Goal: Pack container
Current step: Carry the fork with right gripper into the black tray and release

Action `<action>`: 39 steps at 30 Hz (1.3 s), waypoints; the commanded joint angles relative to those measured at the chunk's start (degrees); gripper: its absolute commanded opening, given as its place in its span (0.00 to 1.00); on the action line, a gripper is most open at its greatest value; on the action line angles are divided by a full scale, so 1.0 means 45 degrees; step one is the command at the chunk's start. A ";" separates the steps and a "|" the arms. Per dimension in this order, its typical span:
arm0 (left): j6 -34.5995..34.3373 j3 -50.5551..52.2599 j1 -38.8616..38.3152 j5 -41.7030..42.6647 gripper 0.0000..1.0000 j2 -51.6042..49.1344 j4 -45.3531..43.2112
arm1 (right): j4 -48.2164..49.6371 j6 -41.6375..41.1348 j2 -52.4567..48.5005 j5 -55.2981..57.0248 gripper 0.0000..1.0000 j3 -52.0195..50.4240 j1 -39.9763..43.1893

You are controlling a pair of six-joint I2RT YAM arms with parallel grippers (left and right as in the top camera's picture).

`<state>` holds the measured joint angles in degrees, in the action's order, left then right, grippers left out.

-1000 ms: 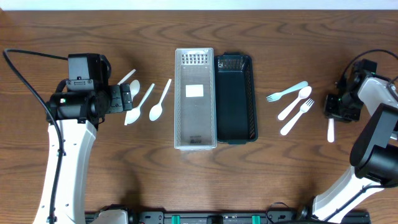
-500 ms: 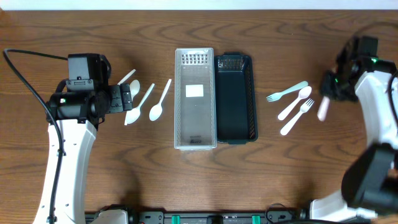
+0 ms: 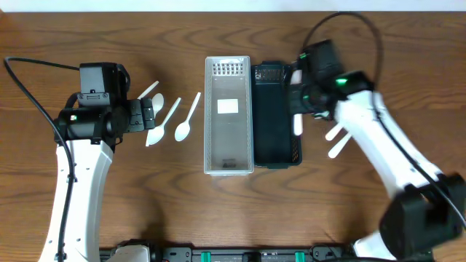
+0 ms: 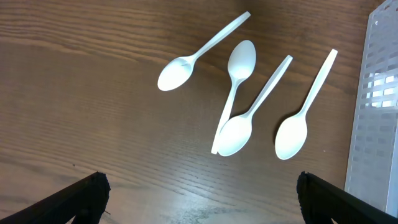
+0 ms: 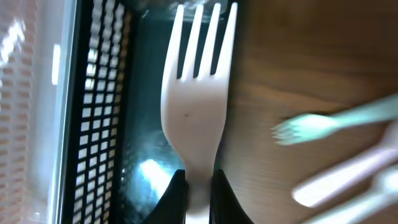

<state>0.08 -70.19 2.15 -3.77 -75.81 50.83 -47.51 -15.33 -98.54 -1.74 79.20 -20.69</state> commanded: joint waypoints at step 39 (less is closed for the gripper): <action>0.0165 -0.0238 0.0063 0.0034 0.98 -0.0092 0.0029 | 0.0389 -0.2584 -0.1190 0.0869 0.55 -0.2628 0.6169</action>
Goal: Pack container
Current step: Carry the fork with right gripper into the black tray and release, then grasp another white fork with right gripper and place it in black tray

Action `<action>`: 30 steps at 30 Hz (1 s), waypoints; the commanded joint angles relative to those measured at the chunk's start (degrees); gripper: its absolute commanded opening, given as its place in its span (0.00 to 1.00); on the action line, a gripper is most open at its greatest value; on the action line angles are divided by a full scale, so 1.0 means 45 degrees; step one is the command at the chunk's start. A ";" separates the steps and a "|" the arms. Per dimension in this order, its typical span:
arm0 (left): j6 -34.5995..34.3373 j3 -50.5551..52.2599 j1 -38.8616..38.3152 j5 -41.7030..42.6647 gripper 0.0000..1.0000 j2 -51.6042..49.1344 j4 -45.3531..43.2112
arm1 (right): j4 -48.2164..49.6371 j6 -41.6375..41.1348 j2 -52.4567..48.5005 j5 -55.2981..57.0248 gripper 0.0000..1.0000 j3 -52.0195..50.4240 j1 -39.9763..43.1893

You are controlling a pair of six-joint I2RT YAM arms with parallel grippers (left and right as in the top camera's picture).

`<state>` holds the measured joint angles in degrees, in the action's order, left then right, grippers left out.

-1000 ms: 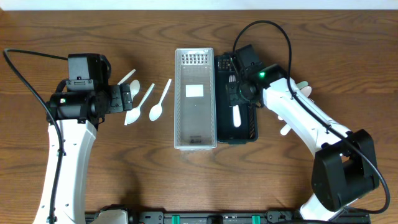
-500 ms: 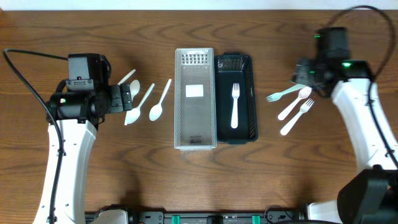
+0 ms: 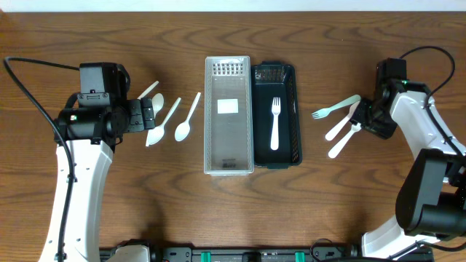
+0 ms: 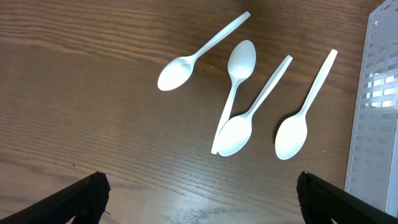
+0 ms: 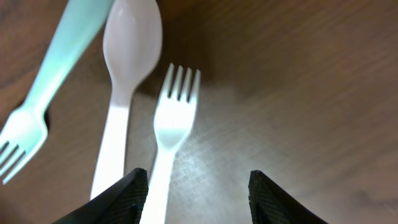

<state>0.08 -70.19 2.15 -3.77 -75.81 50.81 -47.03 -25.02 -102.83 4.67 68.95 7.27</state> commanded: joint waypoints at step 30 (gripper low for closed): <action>0.0165 -0.0238 0.0063 0.0034 0.98 -0.0087 0.0034 | 0.1190 -0.0481 0.0899 -0.0612 0.01 -0.1744 -0.0214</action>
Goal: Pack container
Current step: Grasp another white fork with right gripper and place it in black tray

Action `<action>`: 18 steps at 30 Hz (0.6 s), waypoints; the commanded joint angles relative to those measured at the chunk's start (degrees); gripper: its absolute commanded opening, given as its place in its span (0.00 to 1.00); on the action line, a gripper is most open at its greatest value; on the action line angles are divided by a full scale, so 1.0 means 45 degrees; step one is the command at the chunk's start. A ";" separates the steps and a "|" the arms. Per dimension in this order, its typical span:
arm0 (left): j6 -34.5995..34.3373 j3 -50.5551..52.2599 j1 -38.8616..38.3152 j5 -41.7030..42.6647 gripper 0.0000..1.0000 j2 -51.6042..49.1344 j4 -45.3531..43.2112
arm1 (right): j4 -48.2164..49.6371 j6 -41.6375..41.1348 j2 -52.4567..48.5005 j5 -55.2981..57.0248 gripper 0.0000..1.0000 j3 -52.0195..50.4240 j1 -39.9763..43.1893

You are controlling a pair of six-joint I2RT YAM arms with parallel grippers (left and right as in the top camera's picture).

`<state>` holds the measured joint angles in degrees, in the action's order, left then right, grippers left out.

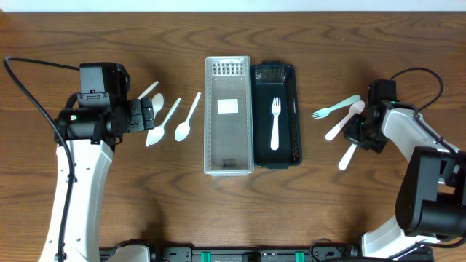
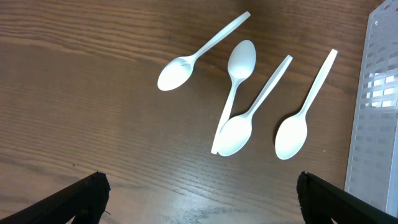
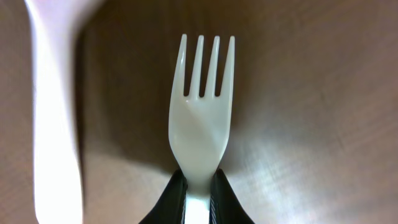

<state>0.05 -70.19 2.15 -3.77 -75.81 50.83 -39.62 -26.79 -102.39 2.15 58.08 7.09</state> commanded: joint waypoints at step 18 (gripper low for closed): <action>0.0170 -0.0238 0.0063 0.0034 0.98 -0.0087 0.0029 | -0.0335 0.0228 0.3011 -0.1190 0.02 0.2623 -0.6300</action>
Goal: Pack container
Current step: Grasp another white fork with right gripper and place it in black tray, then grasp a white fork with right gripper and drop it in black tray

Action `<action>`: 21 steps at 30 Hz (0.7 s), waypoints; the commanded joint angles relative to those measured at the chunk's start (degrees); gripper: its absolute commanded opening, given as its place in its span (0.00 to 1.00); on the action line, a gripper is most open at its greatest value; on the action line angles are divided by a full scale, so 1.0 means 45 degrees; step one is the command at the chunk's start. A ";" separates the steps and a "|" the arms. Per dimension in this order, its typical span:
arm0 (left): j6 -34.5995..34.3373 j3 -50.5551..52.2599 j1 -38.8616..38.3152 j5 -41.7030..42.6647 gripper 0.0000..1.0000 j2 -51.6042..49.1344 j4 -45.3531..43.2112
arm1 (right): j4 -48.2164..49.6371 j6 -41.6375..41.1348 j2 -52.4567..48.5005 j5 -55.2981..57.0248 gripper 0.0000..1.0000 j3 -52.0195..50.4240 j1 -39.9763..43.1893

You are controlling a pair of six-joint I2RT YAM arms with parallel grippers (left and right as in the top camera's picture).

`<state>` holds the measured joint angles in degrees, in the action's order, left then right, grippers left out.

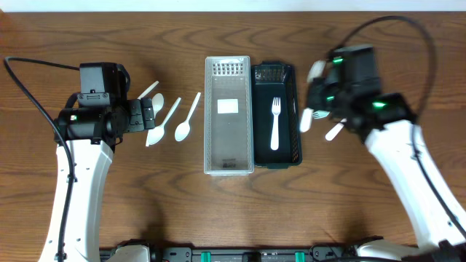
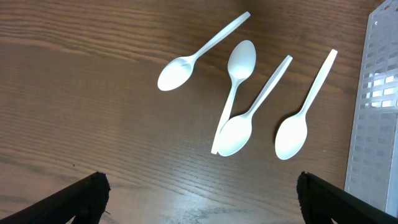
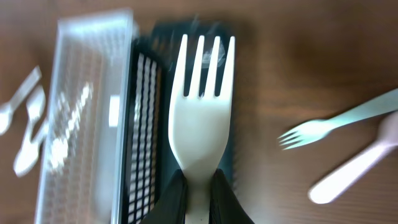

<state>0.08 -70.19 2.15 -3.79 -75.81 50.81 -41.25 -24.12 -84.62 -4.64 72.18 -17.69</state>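
Note:
A black mesh basket [image 1: 290,87] stands beside a clear container [image 1: 228,145] at the table's middle. One white fork [image 1: 275,124] lies inside the basket. My right gripper [image 3: 199,186] is shut on the handle of a second white fork [image 3: 200,106], which hangs tines forward over the basket's right edge [image 3: 146,124]. Several white spoons [image 2: 249,106] lie on the wood left of the clear container. My left gripper [image 2: 199,199] hovers over them, open and holding nothing.
A mint fork [image 3: 336,124] and a pale spoon [image 3: 354,168] lie on the wood right of the basket. The clear container [image 3: 87,112] has a perforated end and a white label on its floor.
My right gripper, then shut on a fork on the table at the right, now holds that fork in the air over the black basket's right edge. The left arm has not moved.
My right gripper first held a fork over the black basket. Then that fork lay in the basket and the gripper stood open over the cutlery at the right. Then it was shut on a second fork, now held at the basket. The left gripper stayed open over the spoons.

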 commanded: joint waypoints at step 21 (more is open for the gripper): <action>0.0165 -0.0238 0.0063 0.0039 0.98 -0.0092 0.0039 | -0.0204 0.0748 -0.1355 0.3424 0.66 0.0189 0.2467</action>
<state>0.08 -70.19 2.15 -3.77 -75.81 50.81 -41.19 -21.39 -90.06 5.89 73.14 -10.33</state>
